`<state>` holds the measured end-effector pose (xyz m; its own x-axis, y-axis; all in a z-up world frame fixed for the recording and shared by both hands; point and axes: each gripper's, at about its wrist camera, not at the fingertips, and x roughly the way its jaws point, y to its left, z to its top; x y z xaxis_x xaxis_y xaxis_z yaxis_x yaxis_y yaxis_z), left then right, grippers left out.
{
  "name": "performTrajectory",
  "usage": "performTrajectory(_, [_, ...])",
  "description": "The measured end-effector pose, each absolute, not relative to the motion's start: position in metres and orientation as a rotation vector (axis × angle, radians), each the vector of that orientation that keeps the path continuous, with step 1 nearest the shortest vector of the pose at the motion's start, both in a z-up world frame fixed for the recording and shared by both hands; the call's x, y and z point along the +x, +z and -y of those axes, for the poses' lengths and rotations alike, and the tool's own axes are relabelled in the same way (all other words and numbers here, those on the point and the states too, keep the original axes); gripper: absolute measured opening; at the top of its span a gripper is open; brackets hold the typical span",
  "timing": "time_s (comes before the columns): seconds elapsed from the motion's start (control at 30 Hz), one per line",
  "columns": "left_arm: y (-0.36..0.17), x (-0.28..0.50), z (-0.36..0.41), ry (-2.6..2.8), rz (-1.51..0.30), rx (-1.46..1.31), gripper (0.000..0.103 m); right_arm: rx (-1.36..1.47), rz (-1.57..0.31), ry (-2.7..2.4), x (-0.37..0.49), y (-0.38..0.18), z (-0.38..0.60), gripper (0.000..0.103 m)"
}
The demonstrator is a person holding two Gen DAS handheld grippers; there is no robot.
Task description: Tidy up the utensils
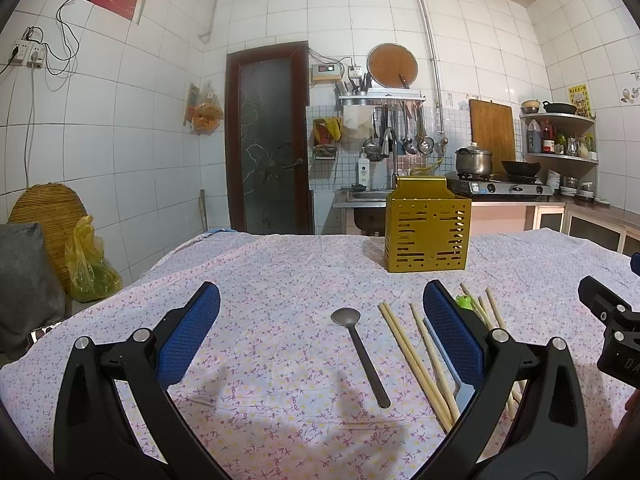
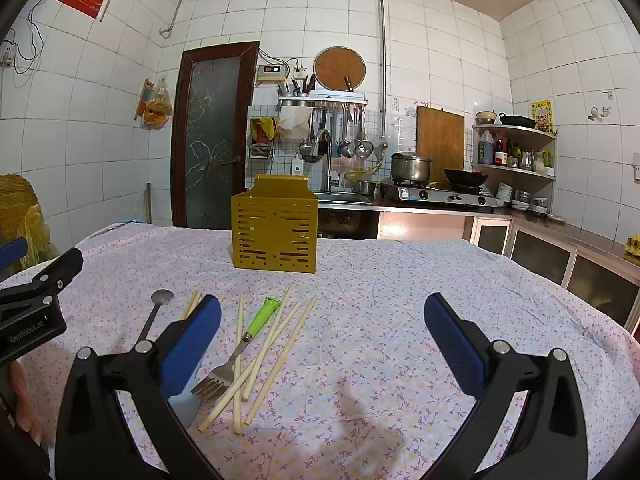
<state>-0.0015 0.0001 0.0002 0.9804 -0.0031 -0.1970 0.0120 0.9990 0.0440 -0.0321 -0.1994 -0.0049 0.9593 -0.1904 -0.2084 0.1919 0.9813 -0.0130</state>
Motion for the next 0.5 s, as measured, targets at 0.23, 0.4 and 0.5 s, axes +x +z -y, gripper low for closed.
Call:
performTrajectory(0.23, [0.0002,-0.0013,-0.0004,-0.008,-0.199,0.046,0.098,0.012,-0.21,-0.193,-0.0316,-0.0058,0.1998,0.099])
performTrajectory(0.4, [-0.0003,-0.0013,-0.0002,-0.008,-0.198,0.046,0.098,0.014,-0.21,-0.195,-0.031,-0.0071,0.1999,0.099])
performTrajectory(0.5, [-0.0001,-0.0012,-0.0002,-0.008,-0.199,0.047,0.098,0.016,-0.21,-0.195,-0.0308,-0.0071,0.2,0.099])
